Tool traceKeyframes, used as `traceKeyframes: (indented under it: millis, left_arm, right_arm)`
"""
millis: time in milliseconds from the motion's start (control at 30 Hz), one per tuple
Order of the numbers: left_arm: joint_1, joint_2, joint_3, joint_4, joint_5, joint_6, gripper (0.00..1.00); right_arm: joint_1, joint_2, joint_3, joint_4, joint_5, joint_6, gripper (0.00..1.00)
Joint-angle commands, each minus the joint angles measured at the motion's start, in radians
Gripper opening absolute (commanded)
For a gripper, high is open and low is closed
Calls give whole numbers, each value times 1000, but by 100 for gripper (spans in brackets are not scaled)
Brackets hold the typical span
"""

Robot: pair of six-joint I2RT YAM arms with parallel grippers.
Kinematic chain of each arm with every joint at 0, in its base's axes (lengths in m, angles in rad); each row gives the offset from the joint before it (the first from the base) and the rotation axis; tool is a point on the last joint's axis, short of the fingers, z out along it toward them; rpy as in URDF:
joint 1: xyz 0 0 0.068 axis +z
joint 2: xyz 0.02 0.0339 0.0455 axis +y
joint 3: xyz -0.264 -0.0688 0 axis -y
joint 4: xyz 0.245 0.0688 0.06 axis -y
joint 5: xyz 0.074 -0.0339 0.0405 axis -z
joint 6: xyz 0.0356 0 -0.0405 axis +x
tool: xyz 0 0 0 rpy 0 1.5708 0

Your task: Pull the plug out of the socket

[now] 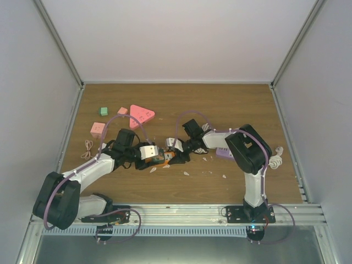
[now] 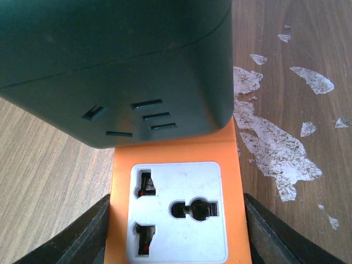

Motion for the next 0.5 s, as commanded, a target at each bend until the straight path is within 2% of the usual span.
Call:
traceKeyframes:
  millis: [0, 467]
  left_arm:
    - [-9, -23, 45, 48, 136, -8, 45]
    - [74, 56, 136, -18, 266, -78, 45]
  right_arm:
    - [-4, 56, 4, -38, 104, 38, 8]
    - [7, 55, -2, -41, 112, 24, 8]
